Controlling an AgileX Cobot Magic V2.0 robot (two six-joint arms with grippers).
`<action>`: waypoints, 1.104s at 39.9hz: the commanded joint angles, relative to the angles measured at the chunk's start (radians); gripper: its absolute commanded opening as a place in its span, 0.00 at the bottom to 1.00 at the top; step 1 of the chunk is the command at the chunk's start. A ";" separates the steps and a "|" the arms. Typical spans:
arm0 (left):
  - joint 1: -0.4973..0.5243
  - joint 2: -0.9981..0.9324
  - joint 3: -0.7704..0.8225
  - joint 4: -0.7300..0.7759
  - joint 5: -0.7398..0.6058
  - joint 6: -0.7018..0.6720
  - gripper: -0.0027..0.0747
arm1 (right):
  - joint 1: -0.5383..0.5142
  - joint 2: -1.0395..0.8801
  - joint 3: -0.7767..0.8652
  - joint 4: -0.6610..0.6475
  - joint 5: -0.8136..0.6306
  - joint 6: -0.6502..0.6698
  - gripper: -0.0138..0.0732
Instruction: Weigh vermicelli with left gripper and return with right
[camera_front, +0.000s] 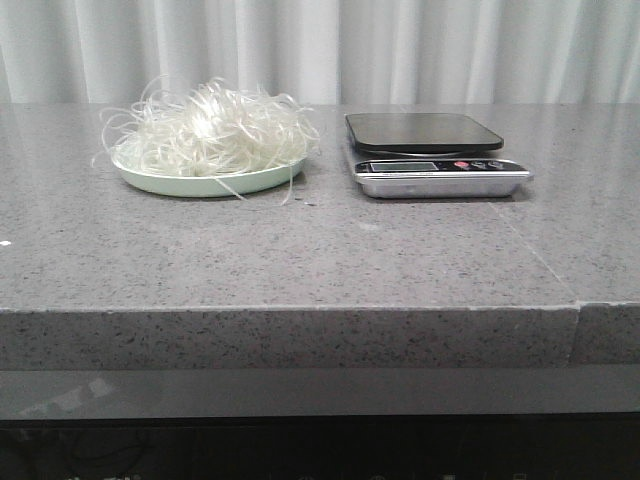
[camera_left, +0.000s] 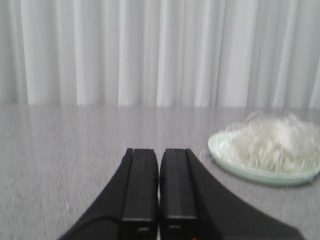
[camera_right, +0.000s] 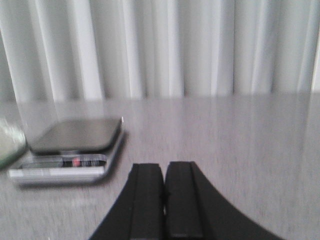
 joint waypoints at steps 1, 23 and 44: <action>-0.001 -0.016 -0.141 -0.009 -0.033 -0.006 0.24 | -0.008 -0.011 -0.122 0.000 -0.028 -0.005 0.35; -0.001 0.250 -0.677 -0.009 0.327 -0.006 0.24 | -0.008 0.280 -0.611 0.000 0.345 -0.005 0.35; -0.001 0.401 -0.628 -0.009 0.447 -0.006 0.24 | -0.008 0.527 -0.647 0.000 0.543 -0.005 0.35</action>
